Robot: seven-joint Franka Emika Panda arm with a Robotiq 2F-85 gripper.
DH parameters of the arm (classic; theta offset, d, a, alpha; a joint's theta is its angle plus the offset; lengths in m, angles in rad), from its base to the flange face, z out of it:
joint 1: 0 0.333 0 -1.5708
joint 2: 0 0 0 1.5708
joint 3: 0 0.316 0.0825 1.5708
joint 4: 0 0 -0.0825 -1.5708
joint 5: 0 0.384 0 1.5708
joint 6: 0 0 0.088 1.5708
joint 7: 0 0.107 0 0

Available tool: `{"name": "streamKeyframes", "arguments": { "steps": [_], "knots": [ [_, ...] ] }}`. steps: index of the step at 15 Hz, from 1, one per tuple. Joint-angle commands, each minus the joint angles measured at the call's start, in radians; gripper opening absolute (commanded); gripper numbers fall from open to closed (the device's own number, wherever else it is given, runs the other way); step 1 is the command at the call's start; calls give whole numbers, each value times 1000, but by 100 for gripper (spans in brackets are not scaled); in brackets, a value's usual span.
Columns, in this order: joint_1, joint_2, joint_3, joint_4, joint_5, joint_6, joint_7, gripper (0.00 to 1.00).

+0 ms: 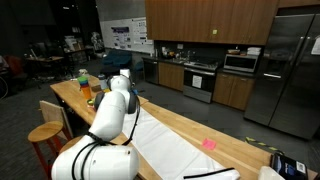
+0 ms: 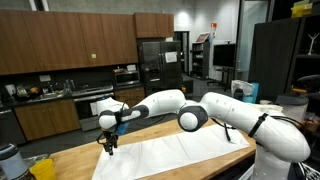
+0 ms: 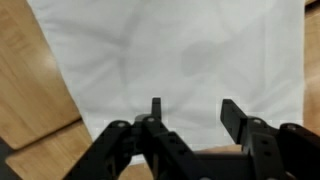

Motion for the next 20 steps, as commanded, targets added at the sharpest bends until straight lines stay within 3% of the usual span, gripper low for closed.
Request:
{"name": "streamKeyframes", "arguments": {
  "steps": [1,3,6,10,19,20],
  "knots": [
    [-82,-60,14,-138,54,124,122,94],
    [-122,-83,14,-211,87,226,183,100],
    [-155,-141,-19,-350,93,374,323,100],
    [-165,-229,-72,-514,70,434,478,100],
    [-68,-476,-230,-910,-80,516,840,100],
    [-81,-365,-211,-751,-32,479,772,100]
  ]
}}
